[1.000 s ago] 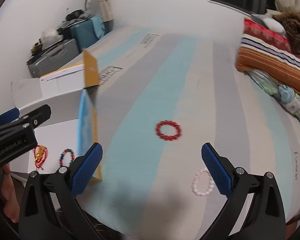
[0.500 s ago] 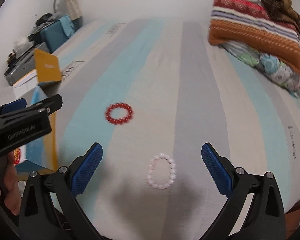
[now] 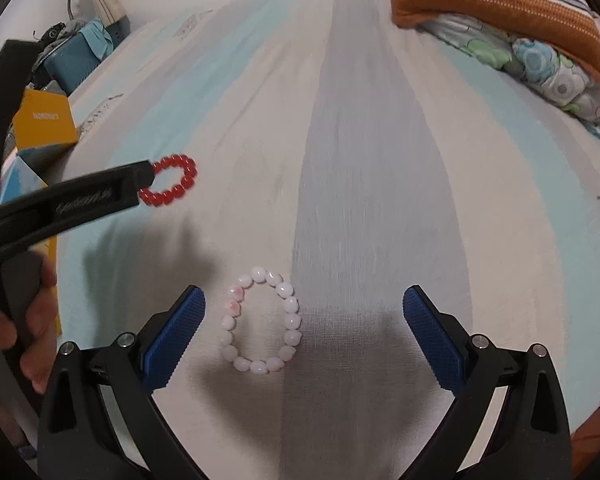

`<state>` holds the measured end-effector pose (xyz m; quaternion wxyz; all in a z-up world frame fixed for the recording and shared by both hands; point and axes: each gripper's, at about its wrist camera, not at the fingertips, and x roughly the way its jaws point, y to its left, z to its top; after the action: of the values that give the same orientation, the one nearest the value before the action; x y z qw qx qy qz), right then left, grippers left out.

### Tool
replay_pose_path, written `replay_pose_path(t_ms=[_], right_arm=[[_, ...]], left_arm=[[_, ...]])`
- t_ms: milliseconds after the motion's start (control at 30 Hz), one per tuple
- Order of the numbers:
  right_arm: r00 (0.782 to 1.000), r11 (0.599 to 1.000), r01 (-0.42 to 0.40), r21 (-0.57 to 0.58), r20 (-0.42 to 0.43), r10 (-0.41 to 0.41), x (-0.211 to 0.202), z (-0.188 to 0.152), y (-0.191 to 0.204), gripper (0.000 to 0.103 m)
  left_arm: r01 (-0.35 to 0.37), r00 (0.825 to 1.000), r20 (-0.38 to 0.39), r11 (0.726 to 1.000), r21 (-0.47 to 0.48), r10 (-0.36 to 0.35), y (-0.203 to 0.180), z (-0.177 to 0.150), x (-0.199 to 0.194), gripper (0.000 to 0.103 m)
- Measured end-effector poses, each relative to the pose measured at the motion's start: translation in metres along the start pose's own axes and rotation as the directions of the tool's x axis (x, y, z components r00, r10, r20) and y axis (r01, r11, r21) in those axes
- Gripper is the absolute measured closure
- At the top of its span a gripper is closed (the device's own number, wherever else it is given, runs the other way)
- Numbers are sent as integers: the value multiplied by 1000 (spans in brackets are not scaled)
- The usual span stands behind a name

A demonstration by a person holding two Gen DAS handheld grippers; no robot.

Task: Organize jewelry
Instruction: 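Move both open tools back over the red and white bracelets on the bed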

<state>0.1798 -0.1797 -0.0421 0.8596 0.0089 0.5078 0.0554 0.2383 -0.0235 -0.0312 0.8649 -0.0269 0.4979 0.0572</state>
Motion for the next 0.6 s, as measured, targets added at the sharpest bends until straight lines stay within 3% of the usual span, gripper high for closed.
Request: replay_pose_path(t_ms=[267, 600], right_arm=[[999, 1000, -1, -30, -34, 0, 21, -12, 8, 8], [998, 997, 11, -76, -64, -16, 37, -17, 21, 10]], left_arm=[[10, 999, -50, 1000, -21, -11, 5, 4, 44, 6], [-10, 998, -60, 1000, -9, 9, -1, 12, 65, 6]])
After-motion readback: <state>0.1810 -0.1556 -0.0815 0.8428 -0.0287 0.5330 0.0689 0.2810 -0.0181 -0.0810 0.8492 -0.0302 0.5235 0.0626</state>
